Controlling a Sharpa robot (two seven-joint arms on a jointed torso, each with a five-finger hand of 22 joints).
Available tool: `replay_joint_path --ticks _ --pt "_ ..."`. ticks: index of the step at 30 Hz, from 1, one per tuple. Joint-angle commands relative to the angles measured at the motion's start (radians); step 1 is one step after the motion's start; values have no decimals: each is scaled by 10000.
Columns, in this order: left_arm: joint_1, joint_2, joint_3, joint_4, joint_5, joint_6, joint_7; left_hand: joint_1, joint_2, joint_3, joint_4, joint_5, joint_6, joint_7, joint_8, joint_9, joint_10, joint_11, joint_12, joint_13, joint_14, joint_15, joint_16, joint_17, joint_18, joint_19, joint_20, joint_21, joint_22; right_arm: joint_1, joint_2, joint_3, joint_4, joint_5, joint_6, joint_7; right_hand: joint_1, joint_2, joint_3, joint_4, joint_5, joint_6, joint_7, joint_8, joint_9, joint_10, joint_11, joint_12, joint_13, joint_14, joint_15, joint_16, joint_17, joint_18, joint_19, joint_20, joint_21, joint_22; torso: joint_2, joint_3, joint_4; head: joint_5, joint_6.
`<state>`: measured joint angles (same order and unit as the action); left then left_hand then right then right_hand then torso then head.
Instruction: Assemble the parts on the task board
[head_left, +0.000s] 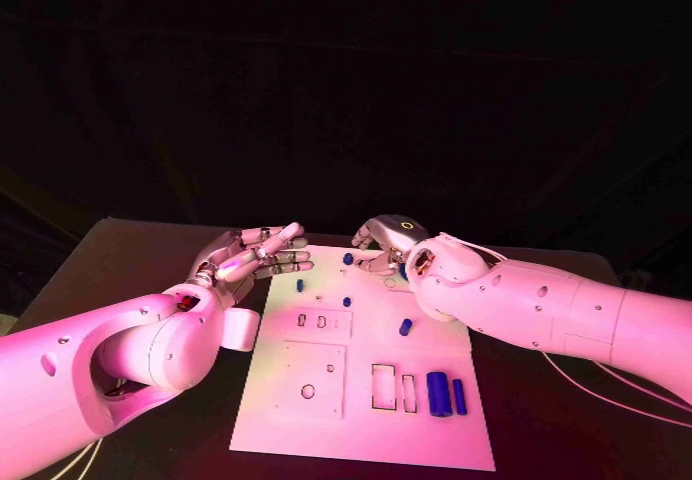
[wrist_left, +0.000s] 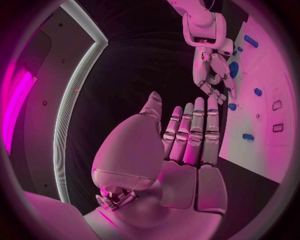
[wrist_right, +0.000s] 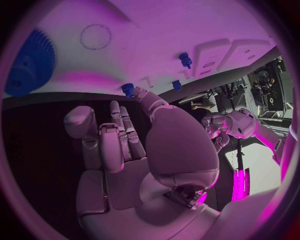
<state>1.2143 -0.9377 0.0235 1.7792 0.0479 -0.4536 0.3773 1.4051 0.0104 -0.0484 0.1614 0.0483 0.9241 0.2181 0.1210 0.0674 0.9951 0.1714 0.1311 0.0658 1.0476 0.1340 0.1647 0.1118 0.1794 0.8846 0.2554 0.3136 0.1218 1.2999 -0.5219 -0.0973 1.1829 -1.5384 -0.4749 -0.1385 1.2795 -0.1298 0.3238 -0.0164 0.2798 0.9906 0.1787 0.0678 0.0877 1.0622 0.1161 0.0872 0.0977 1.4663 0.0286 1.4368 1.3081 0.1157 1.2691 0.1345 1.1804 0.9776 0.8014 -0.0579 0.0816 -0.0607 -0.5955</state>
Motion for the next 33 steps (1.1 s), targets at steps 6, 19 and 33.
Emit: replay_joint_path --ticks 6,19,33 --pt "44 -76 9 -33 -68 309 -8 76 6 -1 -71 32 -15 64 -66 -17 -35 61 -72 -11 52 16 -80 11 45 55 -10 15 -15 160 -1785 107 1605 1449 -205 10 -56 54 -80 247 19 402 -63 133 98 1107 -183 491 194 596 -99 214 464 -75 311 -95 329 491 -26 23 -153 -97 69" --pt "48 -60 6 -150 -68 378 -18 81 11 -2 -76 33 -14 53 -70 -16 -35 57 -78 -10 50 17 -88 12 44 53 -9 13 -18 276 -3298 142 2074 2445 1465 -268 -67 -311 -2106 825 950 7 -567 249 234 1775 -682 4476 4240 713 -490 565 1024 -197 620 -522 687 1209 5 39 -209 -241 52" --pt "46 -8 5 -232 -68 391 -26 86 16 -3 -81 33 -11 46 -73 -15 -33 53 -82 -10 51 17 -95 13 44 51 -8 11 -21 248 -2732 135 1420 2713 1997 -234 297 43 -3212 1413 1031 -390 -340 568 401 1667 -575 8917 8880 806 -429 836 1519 -254 798 -428 859 1652 -5 16 -193 -233 -3"
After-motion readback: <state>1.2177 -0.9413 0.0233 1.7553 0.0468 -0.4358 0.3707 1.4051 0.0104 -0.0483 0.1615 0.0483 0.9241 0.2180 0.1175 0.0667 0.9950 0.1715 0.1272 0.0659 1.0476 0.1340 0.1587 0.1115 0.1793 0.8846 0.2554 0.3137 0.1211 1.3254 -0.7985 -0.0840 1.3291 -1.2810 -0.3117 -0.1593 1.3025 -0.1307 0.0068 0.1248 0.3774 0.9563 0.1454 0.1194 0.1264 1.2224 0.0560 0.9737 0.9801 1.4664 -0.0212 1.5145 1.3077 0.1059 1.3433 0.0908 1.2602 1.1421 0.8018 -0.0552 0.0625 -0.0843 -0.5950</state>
